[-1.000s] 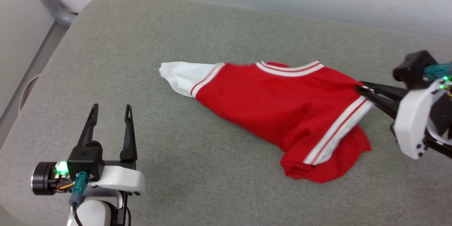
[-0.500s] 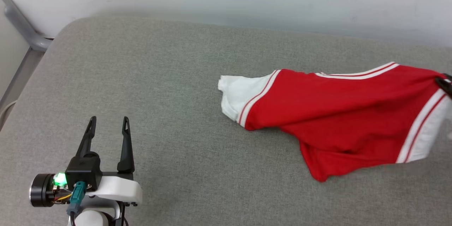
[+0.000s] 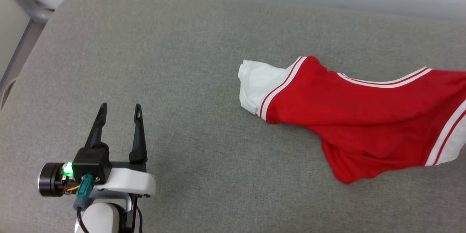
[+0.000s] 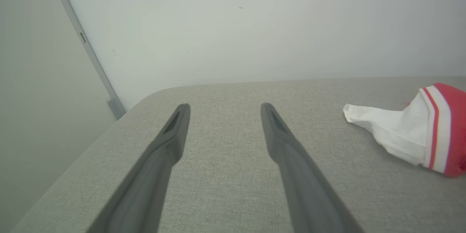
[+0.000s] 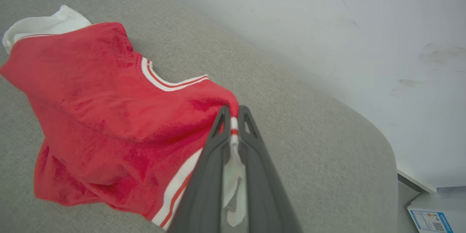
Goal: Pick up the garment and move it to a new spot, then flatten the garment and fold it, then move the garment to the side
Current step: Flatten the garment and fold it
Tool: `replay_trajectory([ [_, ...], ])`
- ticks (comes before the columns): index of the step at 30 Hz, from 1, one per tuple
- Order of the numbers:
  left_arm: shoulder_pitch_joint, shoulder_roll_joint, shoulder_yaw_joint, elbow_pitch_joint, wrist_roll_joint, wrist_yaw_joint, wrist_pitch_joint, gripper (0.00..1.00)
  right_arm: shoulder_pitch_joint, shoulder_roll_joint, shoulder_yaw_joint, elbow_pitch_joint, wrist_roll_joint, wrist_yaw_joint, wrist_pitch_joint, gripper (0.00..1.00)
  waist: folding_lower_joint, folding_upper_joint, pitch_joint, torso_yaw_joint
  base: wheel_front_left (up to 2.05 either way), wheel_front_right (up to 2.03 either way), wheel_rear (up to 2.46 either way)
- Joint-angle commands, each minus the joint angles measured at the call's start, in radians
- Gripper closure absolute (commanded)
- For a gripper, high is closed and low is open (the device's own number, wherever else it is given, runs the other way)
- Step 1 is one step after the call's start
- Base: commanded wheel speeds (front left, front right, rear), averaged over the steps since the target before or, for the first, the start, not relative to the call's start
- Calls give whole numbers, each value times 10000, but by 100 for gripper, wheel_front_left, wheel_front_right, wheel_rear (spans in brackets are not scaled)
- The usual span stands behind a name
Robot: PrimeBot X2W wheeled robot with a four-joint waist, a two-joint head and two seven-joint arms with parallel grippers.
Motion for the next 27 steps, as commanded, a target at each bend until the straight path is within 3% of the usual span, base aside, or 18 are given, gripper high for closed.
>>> replay_trajectory([
  [1, -223, -33, -5, -50, 75, -30, -25, 0, -455, 0, 56, 149, -1, -16, 12, 100, 0, 0, 421, 253, 0, 0, 0],
  [10, -814, -263, -112, -218, 75, -65, -25, 0, -3272, 226, 1776, 2227, -196, -16, 219, 100, 0, 0, 1493, 762, 0, 0, 0],
  [18, -1267, -452, -190, -320, 49, -75, -25, 0, -5874, 901, 3954, 4635, -263, -16, 151, 100, 0, 0, 2180, 1094, 0, 0, 0],
  [27, -1488, -548, -191, -306, 66, -46, -25, 0, -6978, 1534, 6503, 6716, 242, -11, 210, 100, 0, 0, 2492, 1207, 0, 0, 0],
])
